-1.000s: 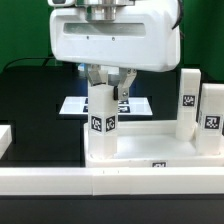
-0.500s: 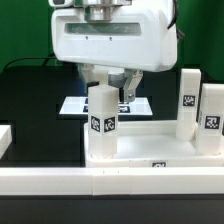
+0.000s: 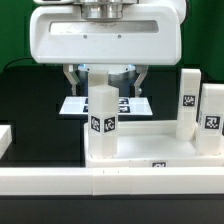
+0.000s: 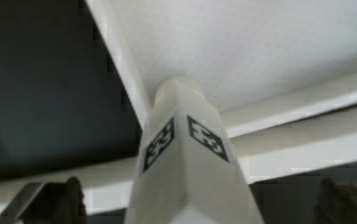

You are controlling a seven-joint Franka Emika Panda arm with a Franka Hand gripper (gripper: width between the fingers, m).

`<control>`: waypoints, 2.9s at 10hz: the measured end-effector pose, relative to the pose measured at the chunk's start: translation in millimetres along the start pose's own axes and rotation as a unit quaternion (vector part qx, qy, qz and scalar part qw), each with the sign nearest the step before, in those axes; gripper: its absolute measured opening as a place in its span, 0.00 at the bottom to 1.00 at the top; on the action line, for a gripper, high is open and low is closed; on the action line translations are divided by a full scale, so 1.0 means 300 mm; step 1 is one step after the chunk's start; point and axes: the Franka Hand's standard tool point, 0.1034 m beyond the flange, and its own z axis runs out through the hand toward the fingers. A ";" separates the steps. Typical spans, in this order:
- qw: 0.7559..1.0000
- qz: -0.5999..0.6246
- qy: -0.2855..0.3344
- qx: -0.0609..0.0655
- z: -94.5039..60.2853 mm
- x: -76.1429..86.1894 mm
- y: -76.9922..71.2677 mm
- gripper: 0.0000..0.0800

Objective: Assemble desk

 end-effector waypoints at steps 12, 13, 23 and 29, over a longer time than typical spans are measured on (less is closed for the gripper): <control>0.940 -0.341 -0.018 -0.003 -0.006 0.005 0.006 0.48; 0.940 -0.341 -0.017 -0.003 -0.007 0.005 0.008 0.36; 0.998 0.062 0.007 -0.014 -0.006 -0.001 0.017 0.36; 0.981 0.191 -0.004 -0.019 -0.008 -0.017 0.071 0.37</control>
Offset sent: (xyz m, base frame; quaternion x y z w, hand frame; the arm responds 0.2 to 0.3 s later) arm 0.0072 0.0085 0.0027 0.0112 -0.0328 -0.2543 0.9665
